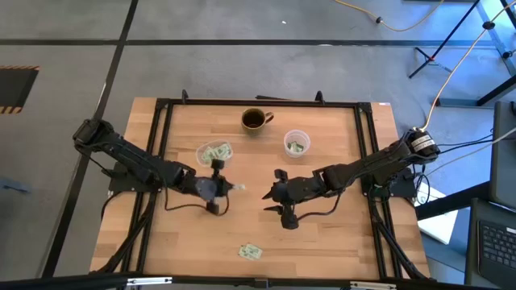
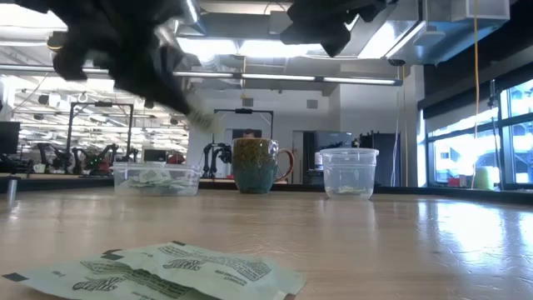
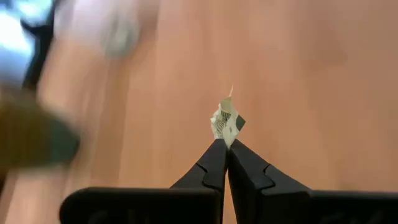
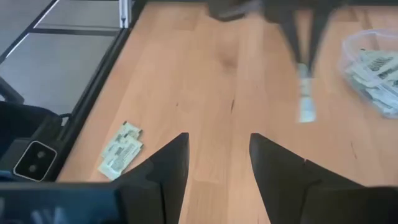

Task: Pick and place Stevia / Truvia into bins
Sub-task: Put the light green stevia packet into the left transparent container

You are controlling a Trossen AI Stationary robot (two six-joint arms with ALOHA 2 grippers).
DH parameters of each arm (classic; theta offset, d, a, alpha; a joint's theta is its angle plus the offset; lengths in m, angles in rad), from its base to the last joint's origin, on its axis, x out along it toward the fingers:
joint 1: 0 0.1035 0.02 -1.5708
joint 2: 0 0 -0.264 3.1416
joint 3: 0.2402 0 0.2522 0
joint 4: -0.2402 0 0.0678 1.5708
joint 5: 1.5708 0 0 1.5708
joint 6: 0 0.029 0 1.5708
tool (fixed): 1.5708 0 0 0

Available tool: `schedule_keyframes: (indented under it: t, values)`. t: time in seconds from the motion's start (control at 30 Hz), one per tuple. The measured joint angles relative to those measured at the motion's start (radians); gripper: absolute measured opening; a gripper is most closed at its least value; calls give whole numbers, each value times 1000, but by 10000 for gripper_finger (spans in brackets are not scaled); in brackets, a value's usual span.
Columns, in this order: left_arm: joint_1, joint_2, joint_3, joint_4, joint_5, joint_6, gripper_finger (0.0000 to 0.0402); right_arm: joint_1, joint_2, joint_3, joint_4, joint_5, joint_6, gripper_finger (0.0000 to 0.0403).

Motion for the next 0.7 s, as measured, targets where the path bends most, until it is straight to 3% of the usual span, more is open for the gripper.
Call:
schedule_keyframes:
  t: [0.23, 0.7]
  values:
    - [146, -2, 0, -222, -8, -159, 7, 7, 16, 0, 10, 0, -9, 171]
    - [343, -29, 20, -294, -9, -144, 5, 7, 133, -1, 20, 0, -9, 171]
